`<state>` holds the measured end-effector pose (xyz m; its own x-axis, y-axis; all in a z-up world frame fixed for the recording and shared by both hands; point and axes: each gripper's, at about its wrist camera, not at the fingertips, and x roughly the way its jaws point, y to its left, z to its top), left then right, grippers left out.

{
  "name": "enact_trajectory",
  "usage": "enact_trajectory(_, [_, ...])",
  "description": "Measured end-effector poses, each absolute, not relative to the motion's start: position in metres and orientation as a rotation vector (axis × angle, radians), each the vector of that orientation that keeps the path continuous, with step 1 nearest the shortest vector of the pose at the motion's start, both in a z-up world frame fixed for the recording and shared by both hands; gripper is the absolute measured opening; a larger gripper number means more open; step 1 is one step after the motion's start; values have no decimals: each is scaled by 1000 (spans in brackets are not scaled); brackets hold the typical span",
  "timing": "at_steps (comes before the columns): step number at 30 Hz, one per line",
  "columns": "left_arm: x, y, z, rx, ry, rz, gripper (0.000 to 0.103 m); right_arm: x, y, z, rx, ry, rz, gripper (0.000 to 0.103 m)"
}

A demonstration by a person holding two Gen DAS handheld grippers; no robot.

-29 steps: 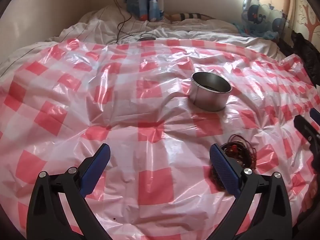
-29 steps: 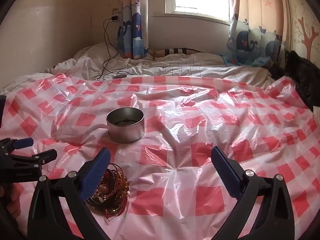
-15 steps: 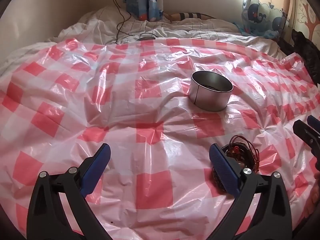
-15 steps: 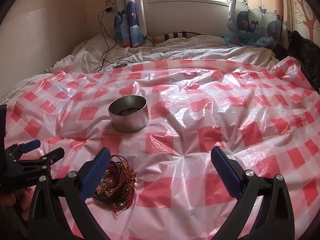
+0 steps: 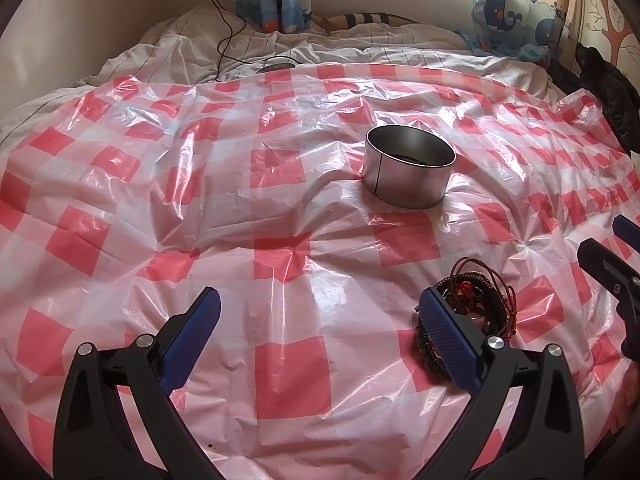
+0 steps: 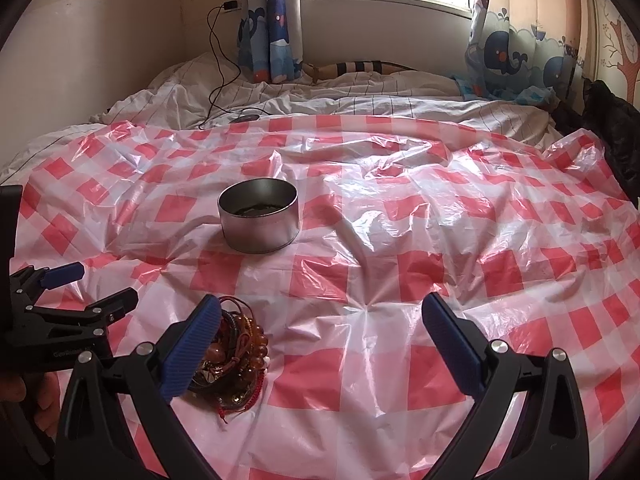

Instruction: Organize jewelry

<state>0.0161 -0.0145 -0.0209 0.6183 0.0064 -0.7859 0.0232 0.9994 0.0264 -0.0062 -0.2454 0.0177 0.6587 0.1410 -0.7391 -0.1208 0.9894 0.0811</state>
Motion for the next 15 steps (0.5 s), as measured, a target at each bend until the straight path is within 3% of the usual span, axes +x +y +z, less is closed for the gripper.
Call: enact_trajectory(15, [18,-15,-26,36,921,-4,96,-9,-242,18,28,837,145,96])
